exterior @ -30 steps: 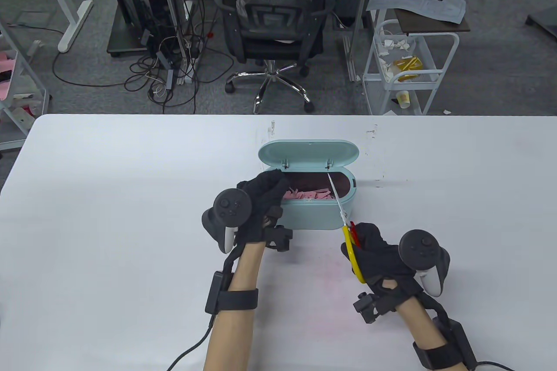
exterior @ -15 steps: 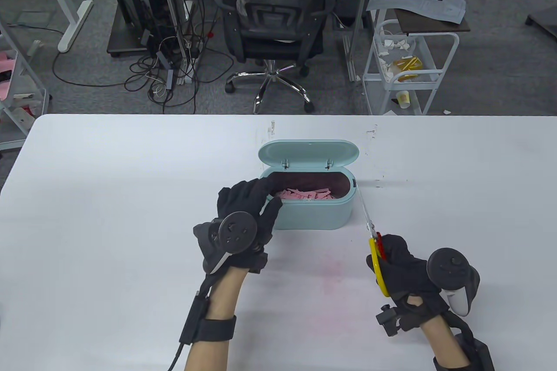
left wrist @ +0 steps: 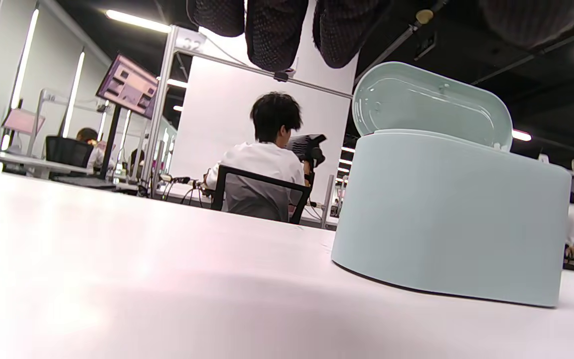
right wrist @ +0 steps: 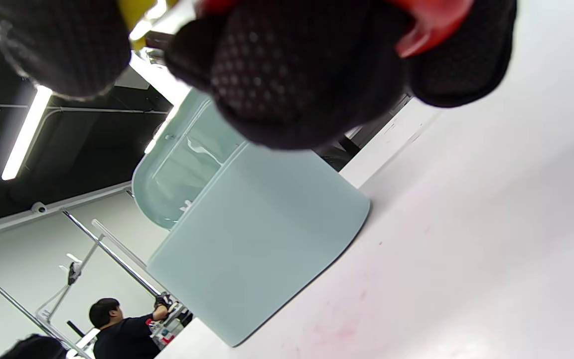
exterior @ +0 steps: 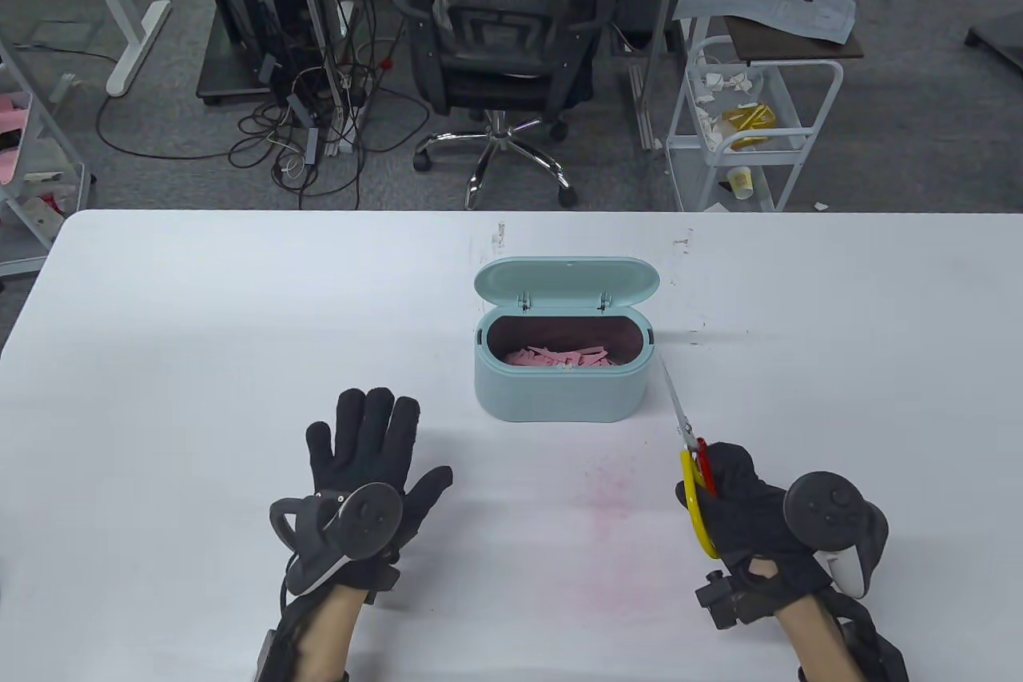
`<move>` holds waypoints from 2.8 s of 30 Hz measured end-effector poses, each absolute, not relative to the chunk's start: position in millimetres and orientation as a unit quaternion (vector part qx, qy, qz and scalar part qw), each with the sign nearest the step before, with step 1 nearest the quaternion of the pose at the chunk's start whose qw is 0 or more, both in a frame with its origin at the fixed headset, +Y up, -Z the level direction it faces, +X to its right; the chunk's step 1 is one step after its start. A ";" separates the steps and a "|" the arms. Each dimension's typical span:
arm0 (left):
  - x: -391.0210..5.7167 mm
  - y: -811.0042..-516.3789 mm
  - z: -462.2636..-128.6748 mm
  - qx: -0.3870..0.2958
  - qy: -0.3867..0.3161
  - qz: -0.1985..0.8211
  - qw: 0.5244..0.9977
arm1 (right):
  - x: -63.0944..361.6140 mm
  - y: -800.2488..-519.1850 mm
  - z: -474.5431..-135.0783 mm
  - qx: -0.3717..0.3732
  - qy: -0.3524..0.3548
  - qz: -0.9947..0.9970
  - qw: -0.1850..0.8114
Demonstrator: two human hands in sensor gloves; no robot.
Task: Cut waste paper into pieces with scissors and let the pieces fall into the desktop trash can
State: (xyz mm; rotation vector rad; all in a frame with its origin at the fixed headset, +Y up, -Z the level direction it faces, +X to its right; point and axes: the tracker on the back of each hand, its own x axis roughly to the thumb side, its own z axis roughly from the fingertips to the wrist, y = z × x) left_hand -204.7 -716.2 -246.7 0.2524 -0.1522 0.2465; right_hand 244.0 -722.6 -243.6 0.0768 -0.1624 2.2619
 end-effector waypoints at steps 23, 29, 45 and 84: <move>-225.8 -723.5 -239.5 0.126 -0.033 0.160 0.979 | 256.1 -754.9 -252.7 -0.181 -0.012 0.983 -0.024; -225.5 -725.2 -240.8 0.113 -0.028 0.164 0.980 | 248.3 -757.0 -249.6 -0.185 0.016 0.981 -0.055; -223.4 -725.2 -239.6 0.107 -0.029 0.156 0.982 | 241.3 -752.5 -241.7 -0.197 0.028 0.977 -0.079; -219.1 -724.5 -241.1 0.109 -0.052 0.157 0.980 | 90.3 -607.7 -391.1 0.019 -0.131 0.990 0.054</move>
